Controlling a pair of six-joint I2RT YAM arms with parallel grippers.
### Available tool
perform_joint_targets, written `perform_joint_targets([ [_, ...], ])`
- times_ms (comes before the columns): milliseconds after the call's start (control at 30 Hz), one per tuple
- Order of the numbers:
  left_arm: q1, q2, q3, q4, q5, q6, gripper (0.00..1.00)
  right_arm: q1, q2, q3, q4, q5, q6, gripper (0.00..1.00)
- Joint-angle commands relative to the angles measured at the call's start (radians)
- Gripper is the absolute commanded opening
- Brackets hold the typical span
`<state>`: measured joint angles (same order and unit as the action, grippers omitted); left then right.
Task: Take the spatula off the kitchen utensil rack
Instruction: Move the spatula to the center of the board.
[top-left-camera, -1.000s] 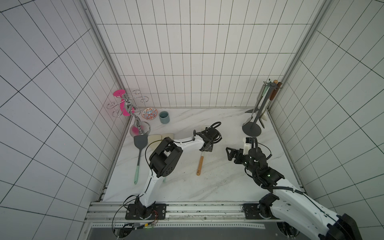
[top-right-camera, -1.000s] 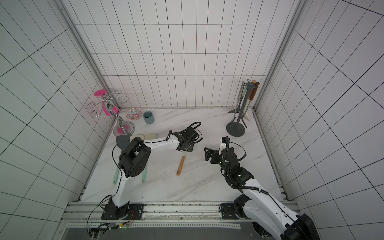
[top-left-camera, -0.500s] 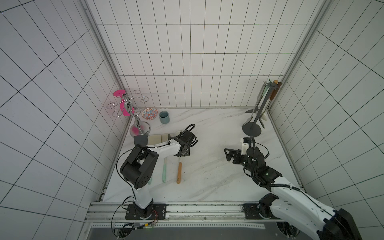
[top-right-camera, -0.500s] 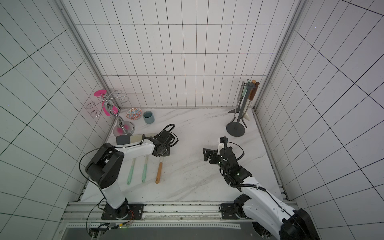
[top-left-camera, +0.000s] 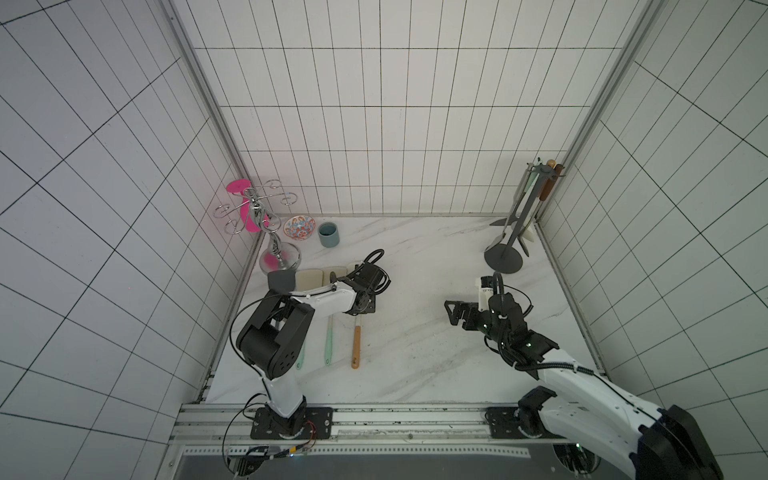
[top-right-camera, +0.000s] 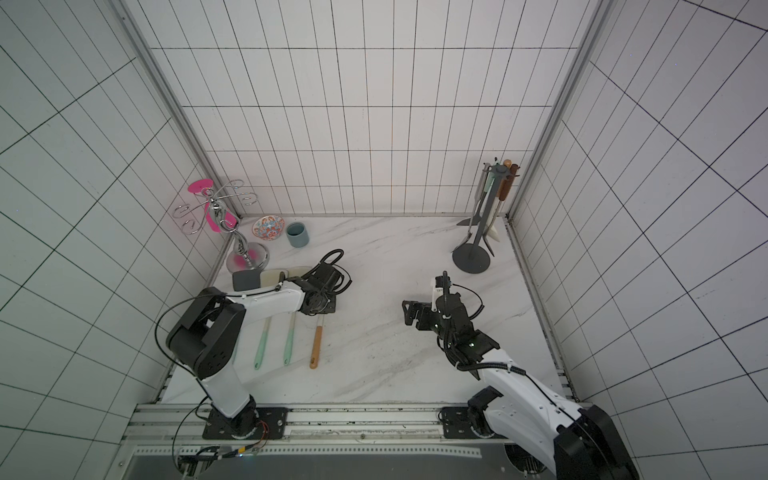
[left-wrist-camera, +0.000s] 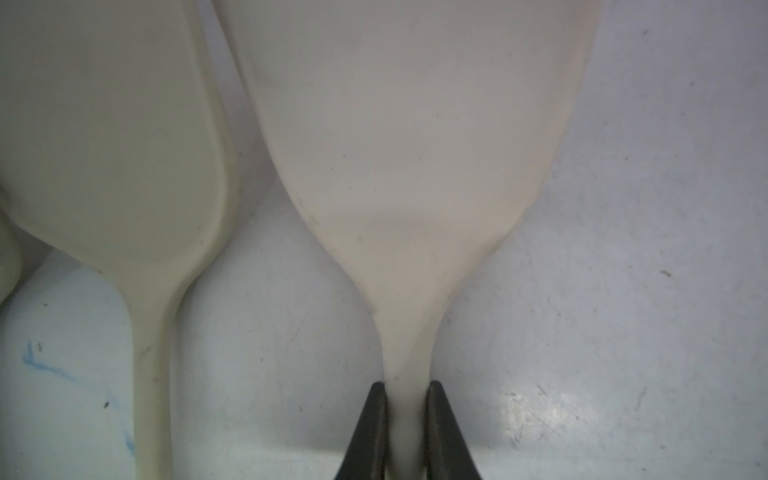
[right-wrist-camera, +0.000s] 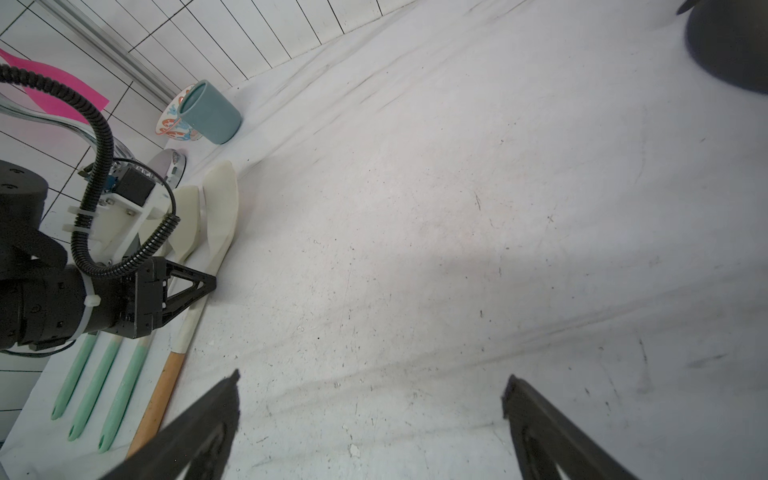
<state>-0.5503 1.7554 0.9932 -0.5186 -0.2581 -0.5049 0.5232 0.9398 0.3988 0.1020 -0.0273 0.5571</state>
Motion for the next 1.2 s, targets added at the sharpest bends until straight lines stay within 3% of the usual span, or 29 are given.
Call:
perform_joint_targets([
  [0, 0.011, -0.015, -0.017, 0.030, -0.010, -0.022, 0.01, -0.010, 0.009, 0.040, 0.025, -0.019, 0.015, 0.99],
  [167, 0.015, -0.010, -0.016, 0.023, -0.007, -0.023, 0.05, -0.009, 0.019, 0.043, 0.028, -0.027, 0.020, 0.99],
  [400, 0.015, -0.042, -0.017, -0.009, -0.018, -0.018, 0.39, -0.009, 0.021, 0.059, -0.007, -0.021, 0.012, 0.99],
  [567, 0.015, -0.107, -0.010, -0.037, 0.005, -0.016, 0.48, -0.009, -0.003, 0.093, -0.096, 0.028, -0.005, 0.99],
  [700, 0.013, -0.223, 0.009, -0.086, 0.016, -0.016, 0.52, -0.010, -0.043, 0.127, -0.182, 0.055, -0.028, 0.99],
  [867, 0.013, -0.403, 0.055, -0.135, 0.057, 0.020, 0.61, -0.011, -0.091, 0.205, -0.349, 0.190, -0.038, 0.99],
  [1167, 0.012, -0.688, 0.114, -0.174, 0.201, 0.107, 0.89, -0.021, -0.159, 0.400, -0.639, 0.338, -0.028, 0.99],
])
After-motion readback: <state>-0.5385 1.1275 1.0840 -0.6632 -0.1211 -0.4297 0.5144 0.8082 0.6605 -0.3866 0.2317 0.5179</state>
